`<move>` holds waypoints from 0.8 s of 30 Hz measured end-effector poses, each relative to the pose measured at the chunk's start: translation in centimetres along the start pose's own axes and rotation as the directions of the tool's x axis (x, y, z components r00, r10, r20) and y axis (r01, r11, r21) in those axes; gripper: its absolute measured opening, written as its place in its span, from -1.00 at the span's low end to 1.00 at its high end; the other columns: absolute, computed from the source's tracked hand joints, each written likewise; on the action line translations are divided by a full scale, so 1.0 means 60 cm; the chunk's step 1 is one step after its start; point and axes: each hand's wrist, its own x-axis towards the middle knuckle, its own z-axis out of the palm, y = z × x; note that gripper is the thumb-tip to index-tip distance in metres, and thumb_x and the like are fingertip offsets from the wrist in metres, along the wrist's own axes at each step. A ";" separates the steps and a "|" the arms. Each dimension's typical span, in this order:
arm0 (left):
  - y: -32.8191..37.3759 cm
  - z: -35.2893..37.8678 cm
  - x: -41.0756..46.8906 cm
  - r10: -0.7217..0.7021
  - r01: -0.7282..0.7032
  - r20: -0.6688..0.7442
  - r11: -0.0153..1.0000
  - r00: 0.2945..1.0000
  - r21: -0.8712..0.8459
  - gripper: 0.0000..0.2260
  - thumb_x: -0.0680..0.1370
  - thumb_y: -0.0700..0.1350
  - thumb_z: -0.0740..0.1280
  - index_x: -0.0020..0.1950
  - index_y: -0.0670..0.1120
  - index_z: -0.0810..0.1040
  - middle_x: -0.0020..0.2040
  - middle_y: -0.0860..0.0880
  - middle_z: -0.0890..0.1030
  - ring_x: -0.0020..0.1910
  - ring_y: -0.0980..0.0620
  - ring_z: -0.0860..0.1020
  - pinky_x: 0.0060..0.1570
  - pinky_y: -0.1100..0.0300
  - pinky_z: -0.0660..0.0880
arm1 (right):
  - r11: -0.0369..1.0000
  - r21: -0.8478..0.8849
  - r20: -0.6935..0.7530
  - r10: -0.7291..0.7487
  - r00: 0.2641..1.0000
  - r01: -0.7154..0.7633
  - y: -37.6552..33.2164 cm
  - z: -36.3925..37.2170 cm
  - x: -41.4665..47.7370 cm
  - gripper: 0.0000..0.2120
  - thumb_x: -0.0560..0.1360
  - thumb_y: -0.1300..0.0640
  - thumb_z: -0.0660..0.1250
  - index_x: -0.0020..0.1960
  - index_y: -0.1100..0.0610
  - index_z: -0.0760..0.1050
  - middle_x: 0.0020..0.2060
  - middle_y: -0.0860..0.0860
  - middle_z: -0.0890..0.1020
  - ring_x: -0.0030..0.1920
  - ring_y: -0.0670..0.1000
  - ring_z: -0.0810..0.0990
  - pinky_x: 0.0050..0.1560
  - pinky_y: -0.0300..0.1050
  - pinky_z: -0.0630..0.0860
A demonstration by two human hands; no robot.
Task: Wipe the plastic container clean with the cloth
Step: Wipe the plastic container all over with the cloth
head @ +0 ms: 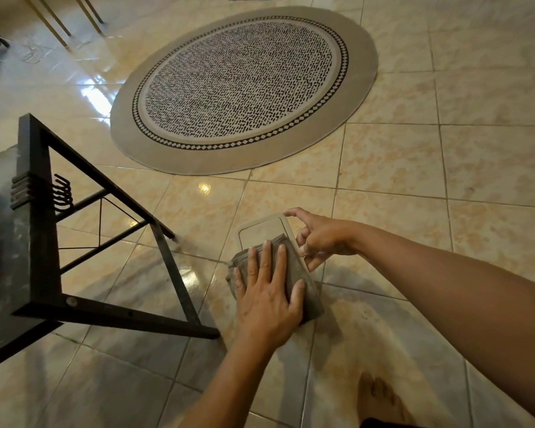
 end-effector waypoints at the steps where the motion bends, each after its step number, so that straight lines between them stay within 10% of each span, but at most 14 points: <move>1: 0.005 0.005 0.000 0.005 -0.005 -0.004 1.000 1.000 0.013 -0.38 0.63 0.28 -0.13 0.57 0.14 -0.39 0.54 0.08 -0.47 0.47 0.03 -0.55 0.39 -0.07 -0.55 | 1.000 -0.004 0.001 -0.001 1.000 0.001 -0.001 0.000 0.000 -0.11 0.49 0.54 0.20 0.57 -0.16 0.00 -0.20 0.09 0.47 -0.29 -0.02 0.60 -0.18 0.02 0.66; 24: 0.036 0.008 0.001 -0.023 0.023 -0.015 1.000 1.000 0.019 -0.43 0.65 0.22 -0.17 0.58 0.13 -0.36 0.55 0.07 -0.46 0.49 -0.01 -0.52 0.46 -0.13 -0.46 | 1.000 -0.008 0.007 0.008 1.000 -0.008 0.001 0.000 0.006 -0.09 0.48 0.54 0.20 0.56 -0.21 0.01 -0.21 0.10 0.48 -0.23 0.02 0.59 -0.17 0.03 0.68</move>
